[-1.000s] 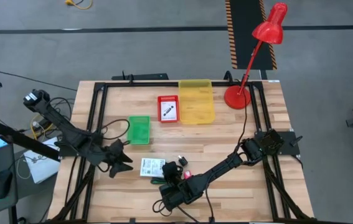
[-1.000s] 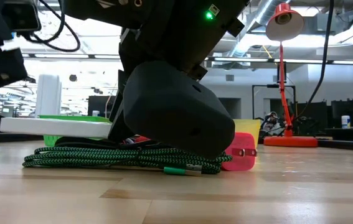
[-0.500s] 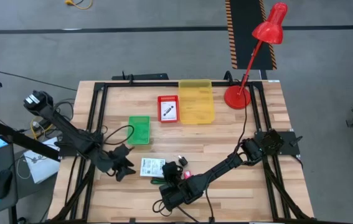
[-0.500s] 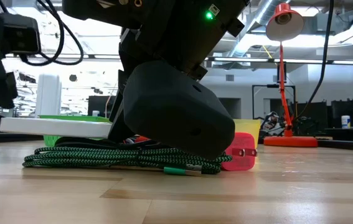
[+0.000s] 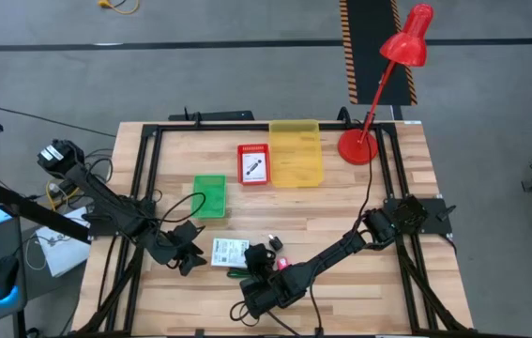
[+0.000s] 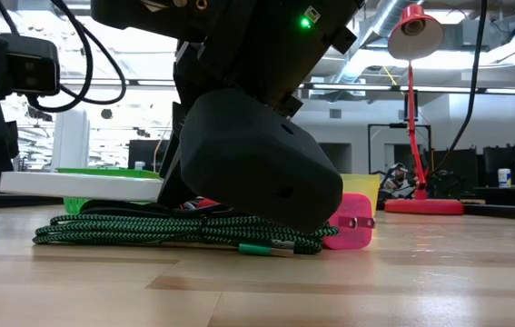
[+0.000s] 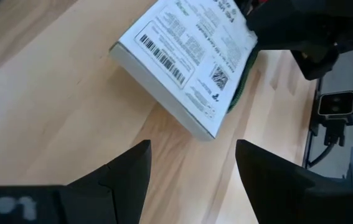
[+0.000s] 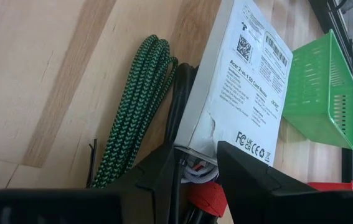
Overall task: Pick and place items into bin
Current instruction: Put the card reader box into the red bin
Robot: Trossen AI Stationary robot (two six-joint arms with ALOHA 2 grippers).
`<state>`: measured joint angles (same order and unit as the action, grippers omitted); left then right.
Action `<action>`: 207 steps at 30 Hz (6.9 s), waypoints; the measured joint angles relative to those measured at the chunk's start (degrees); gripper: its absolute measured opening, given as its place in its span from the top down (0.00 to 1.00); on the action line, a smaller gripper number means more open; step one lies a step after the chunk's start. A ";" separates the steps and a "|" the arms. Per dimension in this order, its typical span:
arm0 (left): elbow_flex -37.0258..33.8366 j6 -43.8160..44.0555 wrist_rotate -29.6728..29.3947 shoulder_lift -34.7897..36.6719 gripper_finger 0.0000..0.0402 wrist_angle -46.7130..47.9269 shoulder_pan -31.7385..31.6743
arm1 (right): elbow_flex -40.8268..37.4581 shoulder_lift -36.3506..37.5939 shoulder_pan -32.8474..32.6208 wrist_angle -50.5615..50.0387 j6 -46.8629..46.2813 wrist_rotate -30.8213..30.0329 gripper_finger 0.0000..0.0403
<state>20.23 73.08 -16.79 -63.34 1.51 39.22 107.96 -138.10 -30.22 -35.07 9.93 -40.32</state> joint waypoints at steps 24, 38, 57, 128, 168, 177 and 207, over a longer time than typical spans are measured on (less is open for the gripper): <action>0.00 -3.62 3.25 -12.16 0.45 -12.62 -5.59 | 0.02 0.00 0.00 0.26 0.13 -0.04 0.71; -0.04 -8.36 4.56 -14.11 0.45 -18.81 -6.64 | 0.02 -0.02 -0.02 0.42 0.13 0.15 0.71; 0.00 -12.74 4.32 -14.06 0.91 -18.39 -5.59 | 0.02 -0.02 0.00 0.85 0.51 -0.07 0.71; 45.43 -45.08 -13.05 -3.60 0.93 43.84 -40.92 | 13.27 0.73 0.86 -54.94 -21.29 -15.11 0.71; 65.18 -89.68 11.47 -28.62 0.93 70.00 -60.19 | 13.29 0.74 7.82 -54.95 -17.44 2.97 0.71; 65.16 -90.32 11.99 -28.64 0.93 67.40 -60.17 | 13.29 0.74 7.85 -54.95 -18.16 2.97 0.71; 61.35 -84.89 11.42 -28.73 0.94 62.93 -60.17 | 13.29 0.72 7.32 -54.95 -29.28 5.90 0.71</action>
<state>81.58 -11.81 -5.37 -92.07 64.45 -20.95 121.25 -137.38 -22.90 -90.02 -19.34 -34.42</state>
